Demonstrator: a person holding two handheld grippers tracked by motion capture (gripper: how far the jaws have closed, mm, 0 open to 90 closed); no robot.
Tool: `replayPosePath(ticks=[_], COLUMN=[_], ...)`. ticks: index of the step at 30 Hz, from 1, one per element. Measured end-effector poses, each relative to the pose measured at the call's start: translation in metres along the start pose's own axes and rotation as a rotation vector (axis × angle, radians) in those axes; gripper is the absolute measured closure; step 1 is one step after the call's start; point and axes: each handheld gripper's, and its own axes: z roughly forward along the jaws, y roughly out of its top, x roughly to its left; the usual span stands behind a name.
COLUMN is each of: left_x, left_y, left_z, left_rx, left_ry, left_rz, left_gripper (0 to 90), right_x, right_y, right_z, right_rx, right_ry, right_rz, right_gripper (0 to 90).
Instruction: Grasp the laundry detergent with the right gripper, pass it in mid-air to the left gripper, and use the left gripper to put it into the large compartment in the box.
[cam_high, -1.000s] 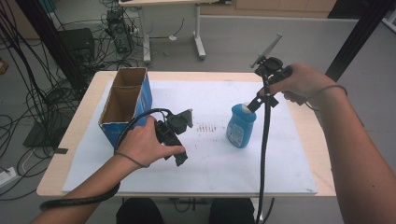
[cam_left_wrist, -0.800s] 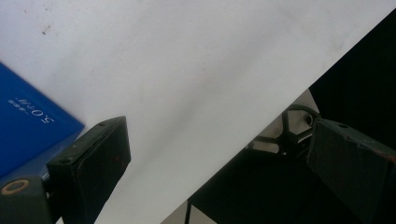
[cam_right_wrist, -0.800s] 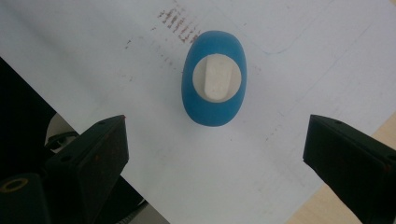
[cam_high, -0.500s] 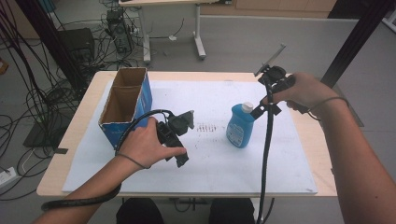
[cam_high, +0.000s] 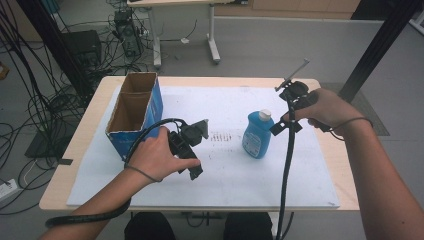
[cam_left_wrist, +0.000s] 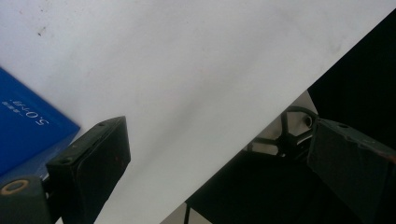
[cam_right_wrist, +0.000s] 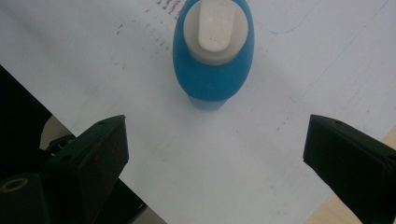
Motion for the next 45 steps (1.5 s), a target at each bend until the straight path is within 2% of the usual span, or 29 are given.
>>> replayPosePath(ticks=[18, 33, 37, 45], left_x=[-0.001, -0.002, -0.002, -0.001], left_y=[0.000, 0.001, 0.000, 0.001], left_z=[0.005, 0.009, 0.011, 0.013], left_rx=[-0.002, -0.001, -0.003, 0.004], left_ry=[-0.005, -0.010, -0.020, -0.023], left_rz=[-0.001, 0.010, -0.001, 0.004], left_gripper=[6.2, 6.2, 6.1, 6.1], right_x=[-0.006, -0.007, -0.008, -0.010], right_y=[-0.027, -0.041, -0.046, -0.056], right_z=[0.022, 0.046, 0.052, 0.065], right_rx=[-0.005, -0.005, -0.006, -0.015], right_ry=[0.025, 0.025, 0.027, 0.036], right_rz=[0.015, 0.035, 0.043, 0.050], right_gripper=[6.7, 6.6, 6.0, 5.7])
